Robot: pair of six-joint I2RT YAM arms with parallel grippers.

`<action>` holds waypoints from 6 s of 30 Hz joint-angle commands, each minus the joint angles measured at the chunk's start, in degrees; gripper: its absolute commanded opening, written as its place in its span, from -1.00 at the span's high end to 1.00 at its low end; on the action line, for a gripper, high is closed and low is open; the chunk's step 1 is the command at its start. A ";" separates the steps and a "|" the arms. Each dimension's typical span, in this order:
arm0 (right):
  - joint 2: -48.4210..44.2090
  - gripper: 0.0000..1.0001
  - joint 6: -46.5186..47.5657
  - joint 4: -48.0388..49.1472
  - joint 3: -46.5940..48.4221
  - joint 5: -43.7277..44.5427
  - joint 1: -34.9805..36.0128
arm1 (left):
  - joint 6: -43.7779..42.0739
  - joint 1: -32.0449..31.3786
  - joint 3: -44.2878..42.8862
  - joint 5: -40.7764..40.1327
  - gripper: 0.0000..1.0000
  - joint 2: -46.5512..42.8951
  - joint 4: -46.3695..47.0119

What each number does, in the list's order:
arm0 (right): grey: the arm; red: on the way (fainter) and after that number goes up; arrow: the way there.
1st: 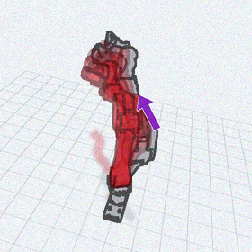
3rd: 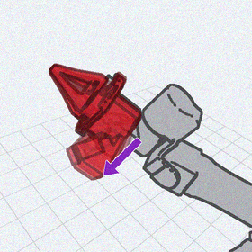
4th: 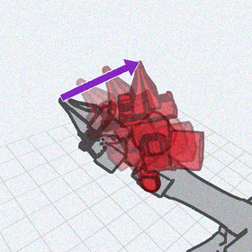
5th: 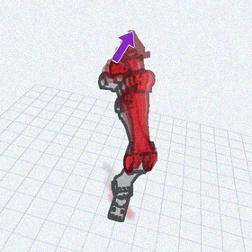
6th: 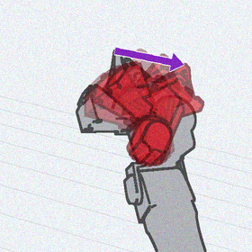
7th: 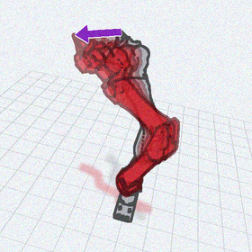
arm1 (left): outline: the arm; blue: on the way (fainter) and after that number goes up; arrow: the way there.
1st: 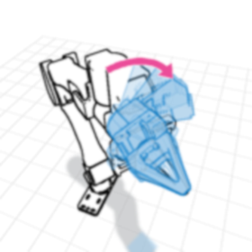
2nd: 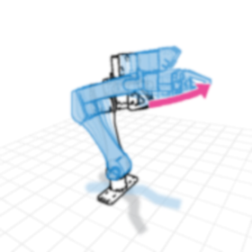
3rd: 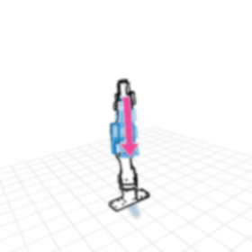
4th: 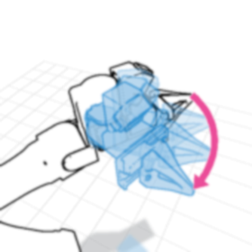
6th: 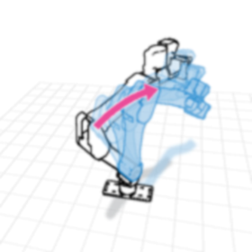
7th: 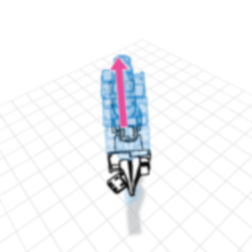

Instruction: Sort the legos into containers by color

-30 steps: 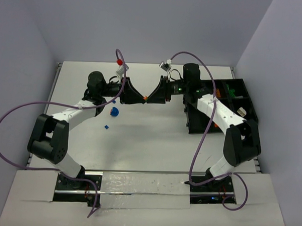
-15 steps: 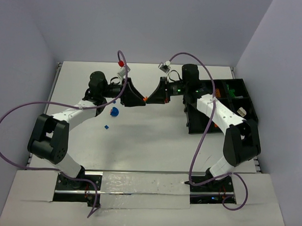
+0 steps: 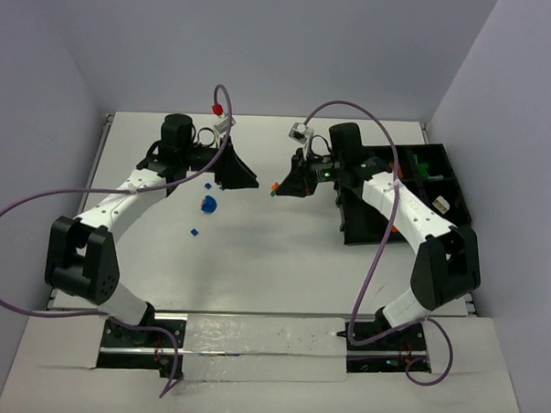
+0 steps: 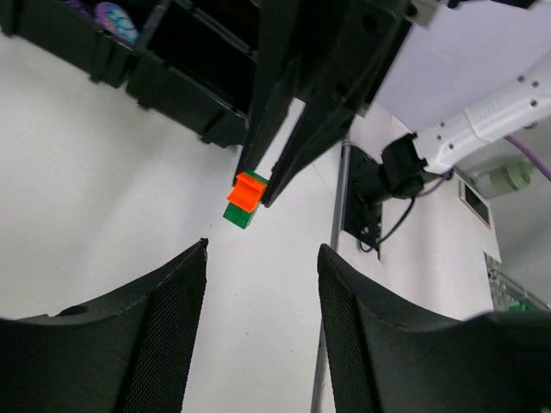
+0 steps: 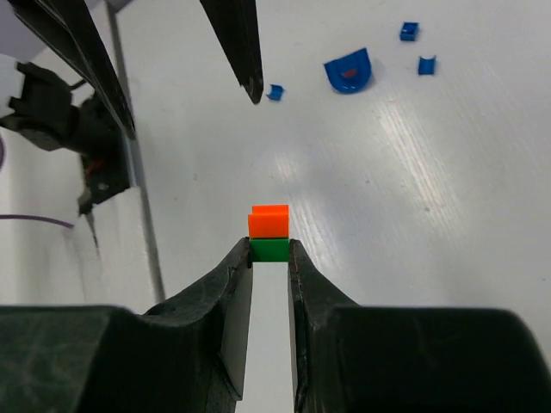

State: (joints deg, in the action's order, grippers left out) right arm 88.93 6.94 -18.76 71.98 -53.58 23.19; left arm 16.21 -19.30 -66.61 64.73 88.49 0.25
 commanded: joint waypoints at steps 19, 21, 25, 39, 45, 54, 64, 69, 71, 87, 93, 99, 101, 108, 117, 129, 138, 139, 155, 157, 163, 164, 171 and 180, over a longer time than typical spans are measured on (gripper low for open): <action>-4.38 1.00 7.46 -5.41 4.75 15.87 7.92 | 18.19 -4.61 -6.61 -10.44 -0.23 3.53 -16.09; -4.47 1.00 7.73 -5.75 4.92 16.29 8.43 | 19.44 -4.61 -5.84 -9.80 -0.16 3.53 -14.96; -4.30 1.00 8.41 -6.27 5.27 17.73 9.46 | 20.40 -4.62 -5.37 -9.38 0.00 3.79 -14.33; -4.29 1.00 9.77 -6.95 6.33 21.02 11.57 | 25.17 -4.69 -3.65 -6.62 0.23 5.21 -10.96; -4.47 1.00 10.29 -7.16 6.42 21.74 12.22 | 26.94 -4.69 -3.27 -5.75 0.25 5.82 -9.66; -4.29 1.00 11.26 -7.70 7.10 23.46 13.37 | 28.04 -4.69 -3.33 -5.38 0.25 6.78 -9.26; -4.08 1.00 11.49 -7.67 7.60 24.82 13.61 | 27.88 -4.69 -3.15 -5.43 0.26 7.17 -9.57; -4.03 1.00 11.96 -7.80 8.00 26.59 14.34 | 29.49 -4.78 -2.71 -4.66 0.26 7.50 -8.27; -4.03 1.00 12.49 -7.92 7.95 27.82 15.02 | 30.17 -4.78 -2.56 -4.38 0.34 7.63 -7.80; -5.49 1.00 13.16 -7.49 5.43 31.96 15.13 | 38.07 0.73 2.13 0.96 1.00 6.73 3.76; -6.13 1.00 12.23 -7.44 4.84 30.40 12.00 | 35.70 5.65 1.86 2.07 1.00 5.73 2.20; -6.75 1.00 10.64 -6.97 4.40 27.60 4.51 | 17.06 7.17 -5.73 -4.25 1.00 5.48 -16.10; -7.04 1.00 9.25 -6.51 4.03 26.97 -1.72 | 11.52 7.17 -9.02 -9.85 1.00 4.88 -19.59; -6.72 1.00 10.30 -4.67 4.62 31.86 -24.62 | 0.28 6.25 -12.23 -28.56 1.00 1.68 -22.38; 8.34 1.00 10.39 -2.62 16.48 40.34 -39.53 | -5.93 2.78 -15.04 -38.18 1.00 2.06 -18.99; 25.60 1.00 9.09 -2.60 29.01 50.38 -42.52 | -4.38 2.25 -18.53 -36.66 1.00 5.88 -18.44; 28.17 0.07 10.03 -3.02 27.98 51.89 -43.58 | -3.45 2.25 -18.71 -35.90 1.00 6.61 -18.43; 27.91 -0.11 9.98 -2.95 27.75 51.82 -43.58 | -3.37 2.25 -18.63 -35.87 1.00 6.61 -18.33; 6.14 -0.31 8.84 -7.10 19.12 19.54 -39.12 | 18.10 3.36 -8.23 -6.42 1.00 3.15 -2.35; 1.77 -0.28 9.75 -7.63 15.62 12.29 -34.13 | 28.84 3.30 -2.46 -1.55 1.00 1.62 7.06; -8.84 -0.25 10.90 -6.26 9.46 7.14 -14.59 | 47.88 3.30 6.60 4.58 1.00 -1.13 27.53; -8.50 -0.24 10.69 -7.35 10.22 5.34 -12.63 | 50.00 3.30 7.14 5.49 1.00 -1.30 29.36; -6.61 -0.16 11.52 -11.33 12.70 3.26 1.34 | 63.29 3.30 10.78 7.11 0.99 -1.99 37.40; -5.61 -0.19 11.26 -10.94 13.63 5.91 8.08 | 65.61 3.22 12.13 6.10 1.00 -2.78 37.81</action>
State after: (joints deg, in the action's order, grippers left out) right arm 83.32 17.87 -30.13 82.92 -48.21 29.85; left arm 79.27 -16.14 -54.24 69.97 87.53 34.32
